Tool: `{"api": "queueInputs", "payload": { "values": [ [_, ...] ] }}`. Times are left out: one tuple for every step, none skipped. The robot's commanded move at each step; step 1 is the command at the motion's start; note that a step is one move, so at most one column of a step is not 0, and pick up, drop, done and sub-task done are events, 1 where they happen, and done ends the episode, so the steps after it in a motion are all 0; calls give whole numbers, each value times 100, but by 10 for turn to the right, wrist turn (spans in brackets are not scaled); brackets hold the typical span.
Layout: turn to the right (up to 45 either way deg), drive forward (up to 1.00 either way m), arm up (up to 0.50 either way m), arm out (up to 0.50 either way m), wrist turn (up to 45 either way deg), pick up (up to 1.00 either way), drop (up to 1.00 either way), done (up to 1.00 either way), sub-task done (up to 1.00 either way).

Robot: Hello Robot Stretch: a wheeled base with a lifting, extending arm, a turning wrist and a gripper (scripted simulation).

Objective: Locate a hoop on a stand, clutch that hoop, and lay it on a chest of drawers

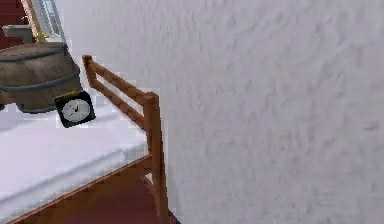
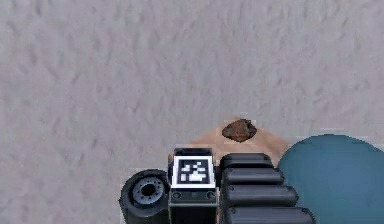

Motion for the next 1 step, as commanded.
{"api": "queueInputs", "payload": {
  "values": [
    [-30, 0, 0, 0, 0, 0, 0, 0, 0]
  ]
}}
